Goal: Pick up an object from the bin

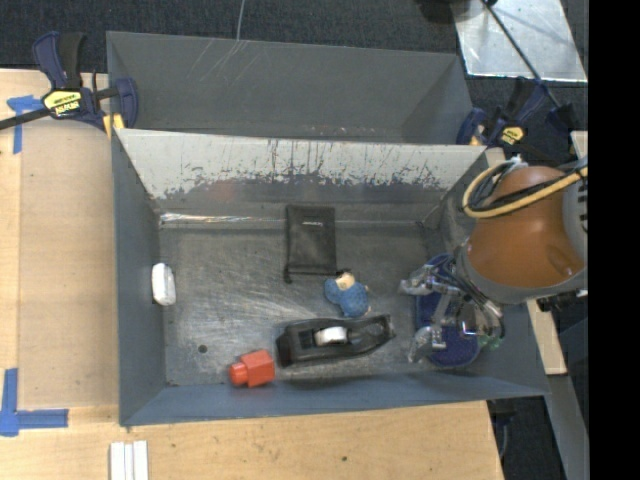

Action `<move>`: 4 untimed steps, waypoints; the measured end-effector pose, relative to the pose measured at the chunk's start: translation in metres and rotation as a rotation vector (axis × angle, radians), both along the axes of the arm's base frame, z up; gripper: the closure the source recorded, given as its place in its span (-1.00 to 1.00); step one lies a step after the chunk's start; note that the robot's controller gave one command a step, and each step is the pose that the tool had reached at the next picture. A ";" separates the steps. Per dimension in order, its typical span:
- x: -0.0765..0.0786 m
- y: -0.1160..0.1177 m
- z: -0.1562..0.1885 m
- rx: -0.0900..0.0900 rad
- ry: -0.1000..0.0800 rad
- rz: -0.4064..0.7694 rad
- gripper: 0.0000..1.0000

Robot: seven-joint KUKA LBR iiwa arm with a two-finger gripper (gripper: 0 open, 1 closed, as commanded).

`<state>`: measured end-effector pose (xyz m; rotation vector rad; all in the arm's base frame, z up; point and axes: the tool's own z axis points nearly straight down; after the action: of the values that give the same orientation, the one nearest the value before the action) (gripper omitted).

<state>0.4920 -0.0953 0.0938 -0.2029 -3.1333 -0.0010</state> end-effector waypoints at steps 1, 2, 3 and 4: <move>-0.002 0.031 -0.009 -0.011 -0.004 -0.124 -1.00; -0.002 0.036 -0.011 -0.003 0.000 -0.121 1.00; 0.028 0.066 0.015 -0.002 -0.011 -0.269 1.00; 0.038 0.062 0.072 -0.001 -0.009 -0.440 1.00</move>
Offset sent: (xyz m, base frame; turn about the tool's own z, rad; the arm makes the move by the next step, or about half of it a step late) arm -0.0025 0.0379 -0.0110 0.1219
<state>0.5305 -0.0336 0.1661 -0.8849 -3.0220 -0.0014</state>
